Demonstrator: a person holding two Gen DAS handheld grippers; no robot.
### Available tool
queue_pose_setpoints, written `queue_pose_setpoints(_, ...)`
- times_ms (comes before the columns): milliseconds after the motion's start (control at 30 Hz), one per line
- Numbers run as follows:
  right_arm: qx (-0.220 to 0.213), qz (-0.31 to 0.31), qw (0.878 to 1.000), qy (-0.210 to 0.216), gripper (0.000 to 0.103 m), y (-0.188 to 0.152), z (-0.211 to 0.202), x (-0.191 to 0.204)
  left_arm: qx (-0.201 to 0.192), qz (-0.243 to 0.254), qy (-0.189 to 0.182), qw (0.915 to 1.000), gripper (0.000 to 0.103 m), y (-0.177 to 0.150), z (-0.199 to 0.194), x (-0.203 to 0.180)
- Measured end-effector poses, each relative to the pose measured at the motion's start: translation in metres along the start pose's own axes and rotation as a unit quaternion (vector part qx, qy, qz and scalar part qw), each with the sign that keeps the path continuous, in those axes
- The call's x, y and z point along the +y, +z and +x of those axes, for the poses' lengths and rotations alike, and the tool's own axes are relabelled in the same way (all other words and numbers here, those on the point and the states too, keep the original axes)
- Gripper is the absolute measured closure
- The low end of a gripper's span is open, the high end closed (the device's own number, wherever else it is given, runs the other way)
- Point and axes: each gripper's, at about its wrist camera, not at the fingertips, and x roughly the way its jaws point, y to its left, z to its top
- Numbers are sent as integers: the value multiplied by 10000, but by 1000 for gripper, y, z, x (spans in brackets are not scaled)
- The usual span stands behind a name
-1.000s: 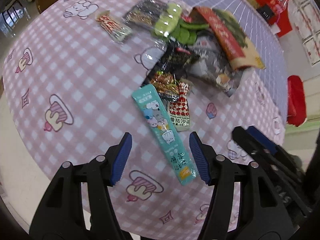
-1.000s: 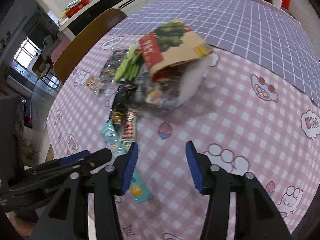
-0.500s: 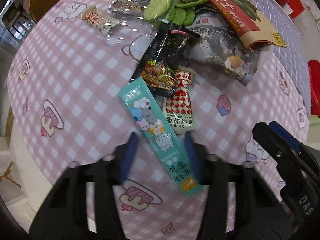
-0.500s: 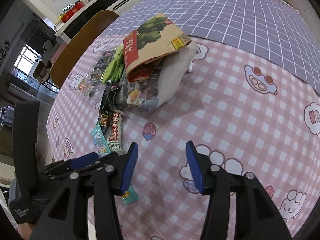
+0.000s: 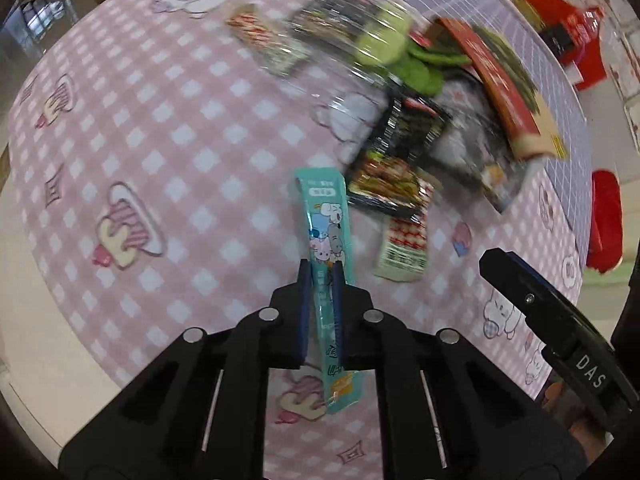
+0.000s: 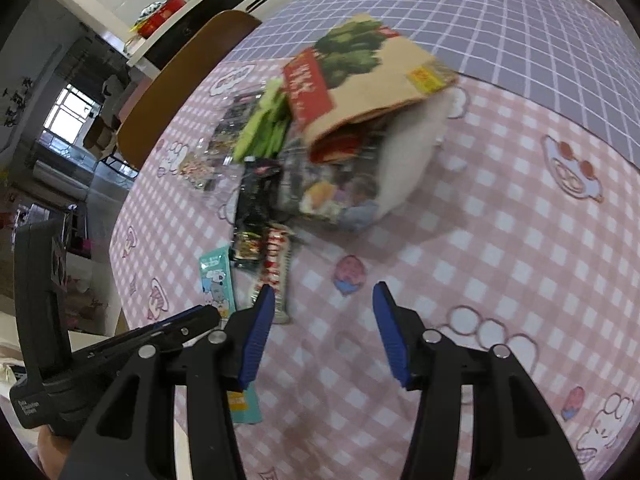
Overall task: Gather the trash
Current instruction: 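Grasp the teal tube package with the left tool while the right tool grasps the black snack wrapper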
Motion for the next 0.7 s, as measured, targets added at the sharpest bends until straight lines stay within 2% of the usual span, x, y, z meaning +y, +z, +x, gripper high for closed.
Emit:
queue_pose_setpoints(333,43,-88,9994,326,52,23,31,36,-449,-429,-73,9980,95,13,-39,44)
queue_pose_setpoints(600,-57,-88,9999,28,53,48,63,51,-698,-555,-81,9960,95,29,-50,45)
queue_pose_setpoints(633,-31,-83,10000,21,54,51,66,51,-707,-564,-92,9959,95,28,-50,45)
queue_pose_setpoints(700,-61,-120,9999,-55,64,53,70,53,-729,-583,-119,9956,95,28,-52,47)
